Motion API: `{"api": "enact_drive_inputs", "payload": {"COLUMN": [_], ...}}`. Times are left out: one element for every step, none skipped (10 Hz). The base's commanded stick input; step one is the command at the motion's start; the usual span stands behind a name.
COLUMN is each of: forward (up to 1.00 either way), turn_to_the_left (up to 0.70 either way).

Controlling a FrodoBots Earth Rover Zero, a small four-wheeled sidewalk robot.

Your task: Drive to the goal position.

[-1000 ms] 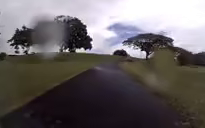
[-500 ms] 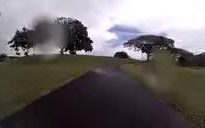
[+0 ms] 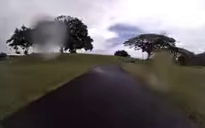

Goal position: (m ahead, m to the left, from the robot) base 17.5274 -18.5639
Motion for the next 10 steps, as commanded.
{"api": "enact_drive_inputs", "payload": {"forward": [0.85, 0.85, 0.85, 0.85, 0.85, 0.85, 0.85, 0.85, 0.85, 0.85], "turn_to_the_left": [-0.06, -0.28, -0.27, -0.12, -0.04, 0.0, 0.0, 0.0, -0.21, -0.34]}}
